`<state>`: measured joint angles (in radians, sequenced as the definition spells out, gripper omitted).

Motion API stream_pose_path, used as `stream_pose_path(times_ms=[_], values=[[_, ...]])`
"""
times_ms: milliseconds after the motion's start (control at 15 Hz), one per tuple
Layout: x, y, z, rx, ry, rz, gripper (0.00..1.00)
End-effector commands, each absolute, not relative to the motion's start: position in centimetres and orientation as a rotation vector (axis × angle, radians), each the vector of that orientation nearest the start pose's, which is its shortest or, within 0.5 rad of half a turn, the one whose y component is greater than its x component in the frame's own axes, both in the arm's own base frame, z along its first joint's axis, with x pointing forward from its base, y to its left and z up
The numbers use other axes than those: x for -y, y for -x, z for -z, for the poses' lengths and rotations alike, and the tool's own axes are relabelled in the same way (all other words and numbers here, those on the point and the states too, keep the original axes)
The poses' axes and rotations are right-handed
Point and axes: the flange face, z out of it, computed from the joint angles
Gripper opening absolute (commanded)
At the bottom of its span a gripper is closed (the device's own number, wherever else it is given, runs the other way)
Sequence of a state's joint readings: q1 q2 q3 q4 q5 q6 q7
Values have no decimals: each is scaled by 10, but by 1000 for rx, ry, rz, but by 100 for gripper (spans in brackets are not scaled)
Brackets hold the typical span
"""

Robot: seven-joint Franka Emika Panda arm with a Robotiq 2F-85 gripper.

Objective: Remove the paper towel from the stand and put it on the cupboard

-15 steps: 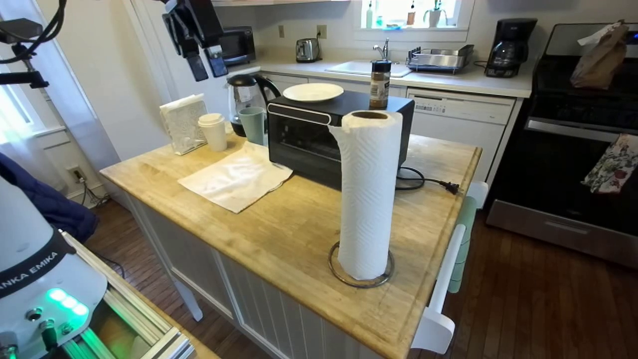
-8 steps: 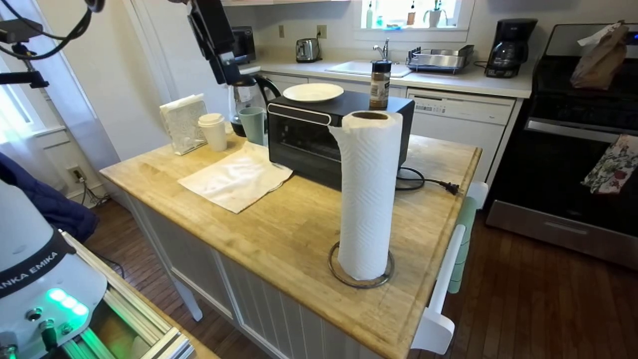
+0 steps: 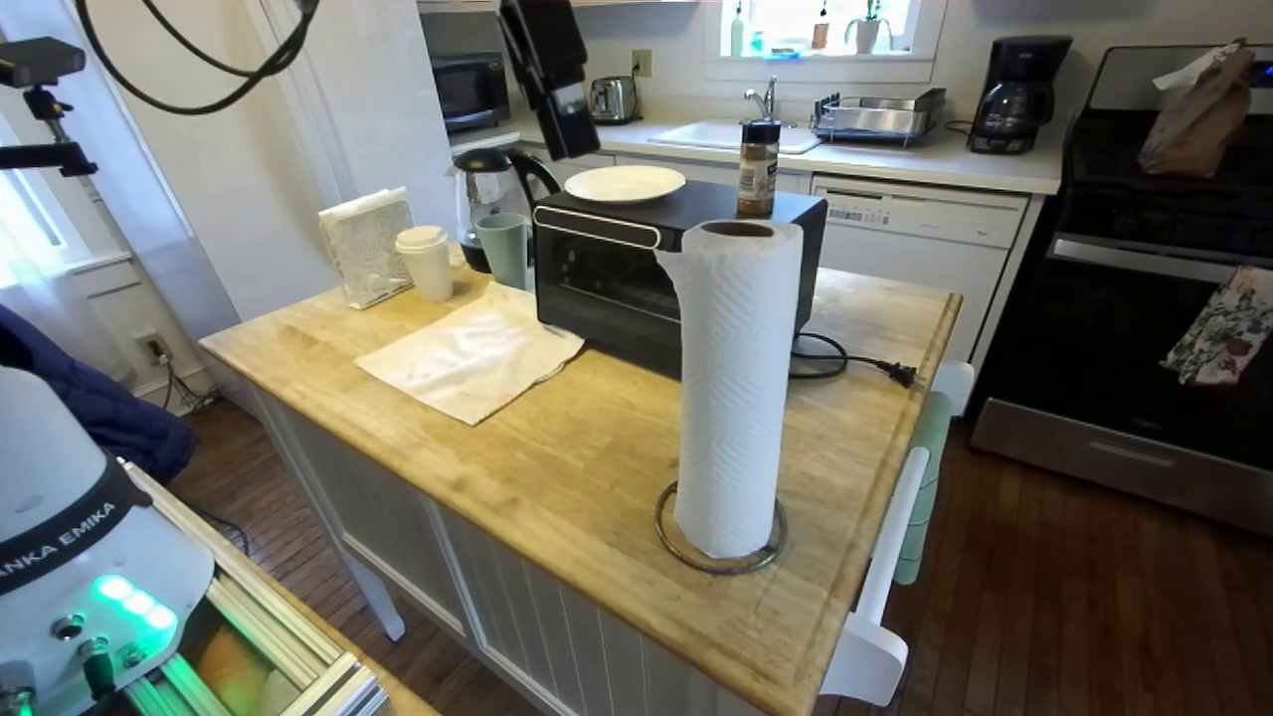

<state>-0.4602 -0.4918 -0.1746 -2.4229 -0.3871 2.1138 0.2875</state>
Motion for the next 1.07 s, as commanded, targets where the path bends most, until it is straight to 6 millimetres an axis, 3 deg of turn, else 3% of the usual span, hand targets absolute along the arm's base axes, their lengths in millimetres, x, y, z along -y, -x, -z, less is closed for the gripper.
stream_pose_path(times_ms=[0, 533, 1000], values=[[303, -345, -502, -1354, 3197, 210, 100], [346, -363, -492, -1471, 3117, 155, 100], [357, -373, -482, -1470, 3029, 114, 100]])
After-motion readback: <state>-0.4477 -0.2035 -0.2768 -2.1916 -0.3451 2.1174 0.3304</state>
